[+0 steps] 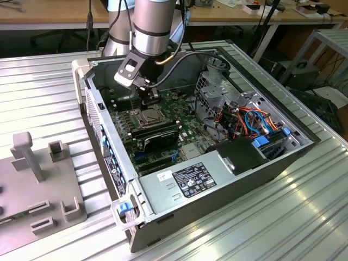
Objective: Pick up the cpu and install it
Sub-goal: 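Close the cpu cover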
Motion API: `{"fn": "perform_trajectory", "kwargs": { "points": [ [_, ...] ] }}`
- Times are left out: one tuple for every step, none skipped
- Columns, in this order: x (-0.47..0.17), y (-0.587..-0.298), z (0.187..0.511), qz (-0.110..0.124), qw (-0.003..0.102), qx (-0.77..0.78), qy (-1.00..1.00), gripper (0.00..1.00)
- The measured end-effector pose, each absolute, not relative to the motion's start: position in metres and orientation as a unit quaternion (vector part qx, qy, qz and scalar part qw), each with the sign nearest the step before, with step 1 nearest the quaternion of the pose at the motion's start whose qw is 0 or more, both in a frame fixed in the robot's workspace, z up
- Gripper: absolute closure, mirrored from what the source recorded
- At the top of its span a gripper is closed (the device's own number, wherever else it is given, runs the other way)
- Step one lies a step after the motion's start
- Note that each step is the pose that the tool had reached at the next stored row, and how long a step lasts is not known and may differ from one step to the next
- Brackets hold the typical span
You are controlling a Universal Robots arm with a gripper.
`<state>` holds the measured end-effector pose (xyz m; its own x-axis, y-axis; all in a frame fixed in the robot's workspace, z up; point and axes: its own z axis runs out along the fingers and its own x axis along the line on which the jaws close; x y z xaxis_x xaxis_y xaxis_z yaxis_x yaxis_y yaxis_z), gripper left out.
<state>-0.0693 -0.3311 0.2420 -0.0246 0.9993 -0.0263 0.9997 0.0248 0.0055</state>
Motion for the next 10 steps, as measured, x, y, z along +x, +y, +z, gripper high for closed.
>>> {"fn": "perform_trajectory", "kwargs": {
  "points": [
    [-0.069,-0.331,0.242,-0.007,0.011,0.698,0.716,0.89],
    [-0.068,-0.331,0.242,-0.007,0.011,0.698,0.716,0.89],
    [-0.066,-0.331,0.242,-0.007,0.011,0.698,0.716,0.89],
    [-0.063,-0.331,0.242,-0.007,0.011,0.698,0.716,0.89],
    [-0.061,-0.331,0.242,-0.007,0.011,0.698,0.716,0.89],
    [-0.058,-0.331,0.242,-0.007,0.011,0.698,0.716,0.89],
    [-0.054,-0.331,0.242,-0.007,0.011,0.698,0.716,0.89],
    [-0.052,-0.331,0.242,-0.007,0.011,0.698,0.716,0.89],
    [-0.048,-0.331,0.242,-0.007,0.011,0.698,0.716,0.89],
    [-0.046,-0.331,0.242,-0.007,0.011,0.698,0.716,0.89]
  ]
}}
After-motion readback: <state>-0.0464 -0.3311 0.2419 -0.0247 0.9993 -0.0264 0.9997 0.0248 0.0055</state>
